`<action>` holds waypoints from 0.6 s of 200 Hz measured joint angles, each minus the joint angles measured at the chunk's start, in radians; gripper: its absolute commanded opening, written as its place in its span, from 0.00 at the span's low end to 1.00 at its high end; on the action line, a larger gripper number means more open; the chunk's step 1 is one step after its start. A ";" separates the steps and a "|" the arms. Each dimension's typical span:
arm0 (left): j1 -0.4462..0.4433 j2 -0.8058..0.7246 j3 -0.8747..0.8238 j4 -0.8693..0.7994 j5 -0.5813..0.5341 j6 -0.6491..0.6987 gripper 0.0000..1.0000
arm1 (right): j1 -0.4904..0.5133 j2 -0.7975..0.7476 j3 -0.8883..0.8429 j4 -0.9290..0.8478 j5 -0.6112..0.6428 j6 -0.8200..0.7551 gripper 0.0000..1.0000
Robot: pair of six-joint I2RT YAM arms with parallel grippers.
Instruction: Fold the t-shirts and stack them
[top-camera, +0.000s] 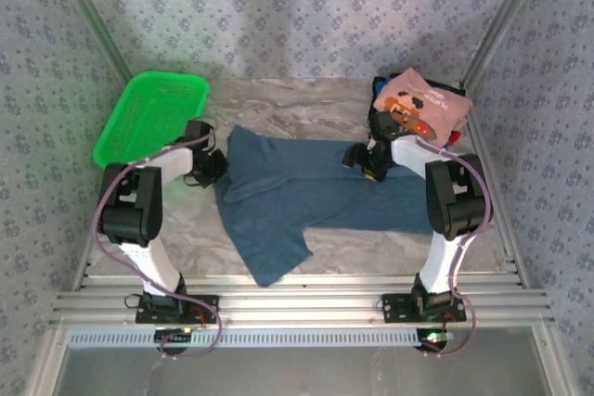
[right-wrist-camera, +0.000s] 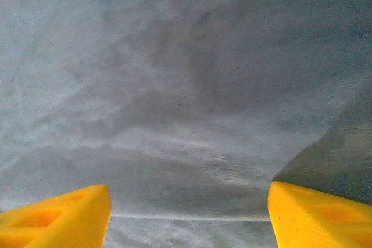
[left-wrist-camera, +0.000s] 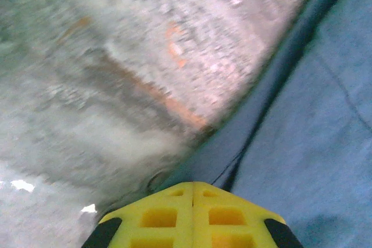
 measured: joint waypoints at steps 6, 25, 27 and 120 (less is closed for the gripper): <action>0.003 -0.014 -0.020 0.011 0.001 -0.005 0.13 | -0.004 0.000 -0.003 0.003 0.000 0.007 0.73; 0.005 -0.051 -0.074 0.068 0.021 -0.040 0.29 | -0.004 0.005 -0.004 0.011 0.000 0.019 0.73; 0.005 -0.055 -0.079 0.074 0.026 -0.044 0.31 | -0.003 0.006 -0.004 0.013 0.000 0.021 0.73; -0.002 -0.050 -0.121 0.239 0.120 -0.172 0.36 | 0.017 0.043 0.034 0.032 -0.011 0.032 0.73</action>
